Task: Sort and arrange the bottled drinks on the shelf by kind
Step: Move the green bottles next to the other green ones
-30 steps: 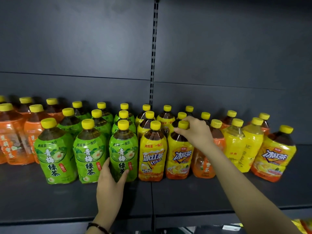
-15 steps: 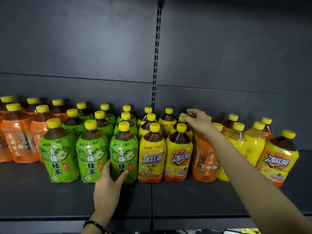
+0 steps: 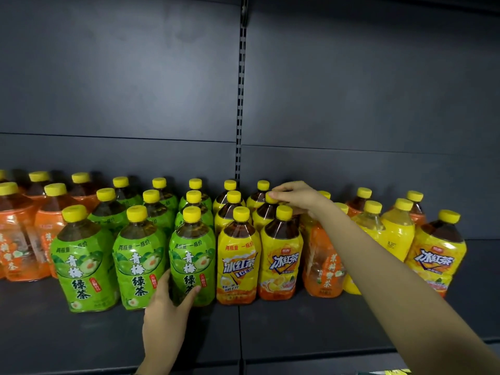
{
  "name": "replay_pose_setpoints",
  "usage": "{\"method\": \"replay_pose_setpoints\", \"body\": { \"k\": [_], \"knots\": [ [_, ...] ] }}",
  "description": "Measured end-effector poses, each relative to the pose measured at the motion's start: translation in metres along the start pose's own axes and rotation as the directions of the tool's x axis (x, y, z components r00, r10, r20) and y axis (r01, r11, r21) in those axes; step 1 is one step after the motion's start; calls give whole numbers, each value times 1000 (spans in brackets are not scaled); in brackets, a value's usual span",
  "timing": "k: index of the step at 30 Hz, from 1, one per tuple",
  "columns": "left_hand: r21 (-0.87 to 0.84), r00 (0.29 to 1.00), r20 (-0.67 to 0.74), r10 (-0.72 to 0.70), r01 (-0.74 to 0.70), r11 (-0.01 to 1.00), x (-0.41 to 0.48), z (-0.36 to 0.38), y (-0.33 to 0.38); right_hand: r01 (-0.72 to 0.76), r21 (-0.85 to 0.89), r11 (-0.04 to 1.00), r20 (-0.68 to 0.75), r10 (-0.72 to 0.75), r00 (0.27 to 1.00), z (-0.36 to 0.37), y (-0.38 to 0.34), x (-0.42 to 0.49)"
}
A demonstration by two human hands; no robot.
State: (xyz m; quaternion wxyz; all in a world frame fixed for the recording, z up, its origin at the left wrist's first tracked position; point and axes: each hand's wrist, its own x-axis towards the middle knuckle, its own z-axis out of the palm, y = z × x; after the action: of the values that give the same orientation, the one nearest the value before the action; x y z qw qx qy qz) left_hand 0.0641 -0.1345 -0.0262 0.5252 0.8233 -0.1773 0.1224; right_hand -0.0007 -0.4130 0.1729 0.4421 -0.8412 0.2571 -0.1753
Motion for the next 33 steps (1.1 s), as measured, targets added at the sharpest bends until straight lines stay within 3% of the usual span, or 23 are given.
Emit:
{"method": "replay_pose_setpoints", "body": {
  "k": [3,5,7,8,10,12,18,23,26,29,31,33],
  "knots": [
    [-50,1000,2,0,0,999,0,1,-2,253,-13,967,-253,-248,935,-14,13,-30],
    [-76,1000,1,-7,7,997,-1,3,-2,379,-133,916,-499,-392,773,-18,31,-62],
    [-80,1000,-4,-9,9,997,-2,4,-2,294,-291,910,-643,-414,644,-21,57,-80],
    [-74,1000,-8,-7,6,997,-2,4,-1,203,-299,933,-657,-355,665,-23,70,-82],
    [-58,1000,-13,0,-1,998,-1,4,0,47,-246,968,-580,-186,793,-22,87,-80],
    [-50,1000,-11,1,-1,999,-1,3,1,-19,-288,957,-519,-140,843,-14,93,-77],
    [-68,1000,6,-16,16,998,-4,-1,7,-119,-419,900,-539,-141,831,-6,82,-82],
    [-90,1000,3,-29,29,995,-5,-2,8,-82,-430,899,-524,-175,834,0,84,-100],
    [-151,998,-33,-48,42,988,-8,-1,8,-6,-356,934,-530,-197,825,5,91,-118],
    [-206,998,-36,-45,37,978,-10,-1,9,123,-237,964,-608,-245,755,16,101,-139],
    [-209,999,-36,-32,24,978,-10,-1,9,139,-182,974,-655,-225,722,21,103,-149],
    [-200,999,-46,-23,13,980,-9,1,8,112,-174,978,-646,-199,737,20,102,-152]
  ]
}}
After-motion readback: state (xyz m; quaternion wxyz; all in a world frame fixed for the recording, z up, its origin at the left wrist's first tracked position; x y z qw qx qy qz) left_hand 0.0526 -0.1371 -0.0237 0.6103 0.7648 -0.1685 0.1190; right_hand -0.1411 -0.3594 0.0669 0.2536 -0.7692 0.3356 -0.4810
